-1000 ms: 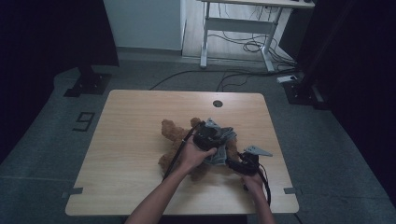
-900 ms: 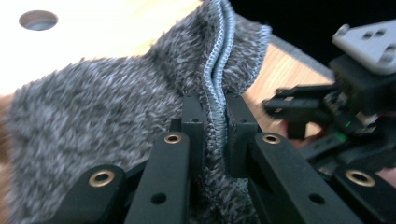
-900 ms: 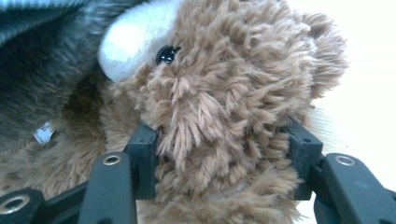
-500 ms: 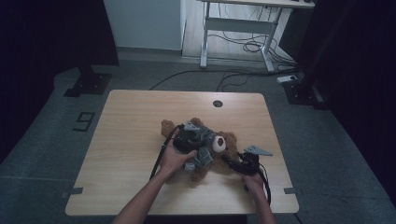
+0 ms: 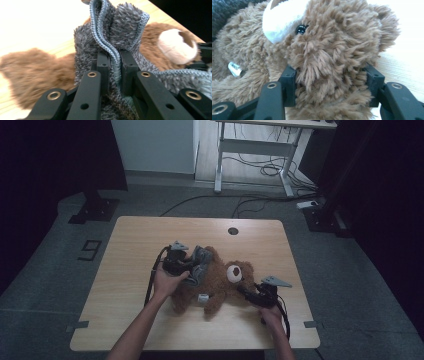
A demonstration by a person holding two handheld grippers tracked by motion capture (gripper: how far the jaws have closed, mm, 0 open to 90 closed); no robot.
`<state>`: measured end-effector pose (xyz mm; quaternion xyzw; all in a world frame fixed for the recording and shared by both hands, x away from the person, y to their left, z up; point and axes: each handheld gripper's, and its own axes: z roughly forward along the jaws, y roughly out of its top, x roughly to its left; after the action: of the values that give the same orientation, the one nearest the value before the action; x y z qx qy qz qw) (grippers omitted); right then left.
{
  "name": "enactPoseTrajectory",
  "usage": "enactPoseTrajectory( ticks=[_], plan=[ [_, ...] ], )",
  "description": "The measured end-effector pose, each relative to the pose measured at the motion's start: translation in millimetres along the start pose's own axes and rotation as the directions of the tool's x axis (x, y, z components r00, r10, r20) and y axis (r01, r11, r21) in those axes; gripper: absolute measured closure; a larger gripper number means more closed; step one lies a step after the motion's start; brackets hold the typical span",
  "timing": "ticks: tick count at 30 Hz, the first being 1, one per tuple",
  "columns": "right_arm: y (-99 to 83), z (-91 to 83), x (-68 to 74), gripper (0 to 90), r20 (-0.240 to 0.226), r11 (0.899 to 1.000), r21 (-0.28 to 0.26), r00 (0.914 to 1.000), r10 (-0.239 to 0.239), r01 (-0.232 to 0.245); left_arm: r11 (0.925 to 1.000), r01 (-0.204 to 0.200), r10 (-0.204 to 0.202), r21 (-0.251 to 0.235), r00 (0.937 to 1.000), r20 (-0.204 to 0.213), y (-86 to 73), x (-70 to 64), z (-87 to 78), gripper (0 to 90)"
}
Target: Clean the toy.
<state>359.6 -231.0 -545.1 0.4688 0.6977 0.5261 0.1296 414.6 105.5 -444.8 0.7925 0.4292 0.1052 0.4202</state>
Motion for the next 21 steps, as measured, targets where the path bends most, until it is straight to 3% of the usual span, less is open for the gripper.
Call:
enactPoseTrajectory(
  ticks=[8, 14, 21],
  plan=[
    [-0.1, 0.0, -0.2, 43.7, 0.000, 1.000, -0.001, 1.0000, -0.001, 0.001, 0.9991, 0.042, -0.042, 0.007, 0.9978, -0.052, -8.0, 25.2, -1.4, 79.9],
    [-0.3, 0.1, 0.2, 43.6, 0.001, 1.000, -0.003, 1.0000, 0.001, -0.001, 0.9985, 0.054, -0.054, -0.001, 0.9959, -0.072, -17.0, 32.8, -0.2, 80.0],
    [-0.1, 0.2, -0.4, 43.6, -0.002, 1.000, -0.004, 1.0000, 0.003, -0.003, 0.9977, 0.062, -0.058, 0.029, 0.9914, -0.117, -25.7, 46.0, -1.7, 79.9]
  ],
)
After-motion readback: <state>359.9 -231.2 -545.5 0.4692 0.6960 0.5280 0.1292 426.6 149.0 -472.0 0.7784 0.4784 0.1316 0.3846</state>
